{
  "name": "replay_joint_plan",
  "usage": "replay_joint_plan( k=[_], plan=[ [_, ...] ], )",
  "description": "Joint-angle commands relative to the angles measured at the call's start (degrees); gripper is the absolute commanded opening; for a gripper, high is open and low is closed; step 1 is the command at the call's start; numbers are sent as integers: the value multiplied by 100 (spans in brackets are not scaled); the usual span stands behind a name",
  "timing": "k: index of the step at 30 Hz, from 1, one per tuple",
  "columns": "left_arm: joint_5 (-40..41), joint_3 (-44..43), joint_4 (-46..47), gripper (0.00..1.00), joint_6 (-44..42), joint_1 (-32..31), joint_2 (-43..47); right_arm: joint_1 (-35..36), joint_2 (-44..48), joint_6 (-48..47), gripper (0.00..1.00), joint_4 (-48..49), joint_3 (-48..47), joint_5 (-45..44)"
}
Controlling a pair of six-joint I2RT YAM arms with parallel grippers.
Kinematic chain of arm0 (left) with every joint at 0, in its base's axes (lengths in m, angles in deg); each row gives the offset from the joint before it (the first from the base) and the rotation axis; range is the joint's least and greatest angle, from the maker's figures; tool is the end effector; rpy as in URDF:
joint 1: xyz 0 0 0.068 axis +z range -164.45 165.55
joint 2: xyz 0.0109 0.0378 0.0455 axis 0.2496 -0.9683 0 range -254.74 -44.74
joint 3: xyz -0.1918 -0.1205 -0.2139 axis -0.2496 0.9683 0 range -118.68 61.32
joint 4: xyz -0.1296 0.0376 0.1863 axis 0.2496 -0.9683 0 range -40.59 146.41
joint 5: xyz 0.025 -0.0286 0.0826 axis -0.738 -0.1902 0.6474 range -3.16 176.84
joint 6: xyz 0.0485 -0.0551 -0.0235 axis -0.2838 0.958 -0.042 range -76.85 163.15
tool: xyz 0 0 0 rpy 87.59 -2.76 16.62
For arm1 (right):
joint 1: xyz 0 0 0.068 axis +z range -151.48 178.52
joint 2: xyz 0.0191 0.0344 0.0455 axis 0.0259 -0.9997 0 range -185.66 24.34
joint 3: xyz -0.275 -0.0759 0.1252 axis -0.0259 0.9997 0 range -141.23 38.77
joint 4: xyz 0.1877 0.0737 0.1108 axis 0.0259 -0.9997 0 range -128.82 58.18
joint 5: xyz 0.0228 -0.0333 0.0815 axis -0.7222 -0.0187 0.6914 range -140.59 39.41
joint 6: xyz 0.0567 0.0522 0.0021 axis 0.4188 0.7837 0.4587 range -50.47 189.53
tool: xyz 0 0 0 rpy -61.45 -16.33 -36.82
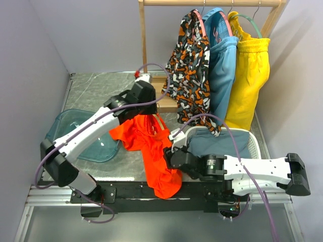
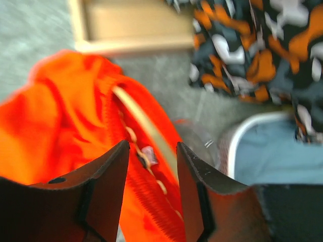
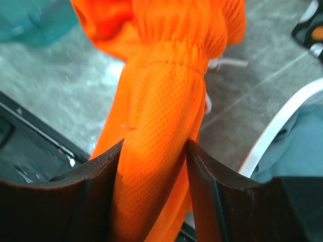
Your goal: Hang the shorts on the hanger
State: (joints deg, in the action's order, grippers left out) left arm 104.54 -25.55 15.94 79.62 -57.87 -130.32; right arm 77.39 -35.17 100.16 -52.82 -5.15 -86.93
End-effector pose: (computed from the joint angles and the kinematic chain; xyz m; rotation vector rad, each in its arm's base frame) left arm 0.2403 -0.2001 0.3950 -0.0297 2.2489 -0.4163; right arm 0.0742 0.1763 0.3008 -0.5357 2.0350 0.4599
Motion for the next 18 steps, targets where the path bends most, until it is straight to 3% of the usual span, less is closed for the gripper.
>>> replay_joint_plan(
  k=[1,12,18],
  plan=[
    [-907,143,680,48,80,-26,-99,242,-104,355,0,184,33,-233],
    [-1014,1023,1752,48,-34,-35,147,304,-325,391,0,-106,-117,-321],
    [-144,1294,1393,50,317,-26,733,304,-342,400,0,-238,-196,-321]
  ],
)
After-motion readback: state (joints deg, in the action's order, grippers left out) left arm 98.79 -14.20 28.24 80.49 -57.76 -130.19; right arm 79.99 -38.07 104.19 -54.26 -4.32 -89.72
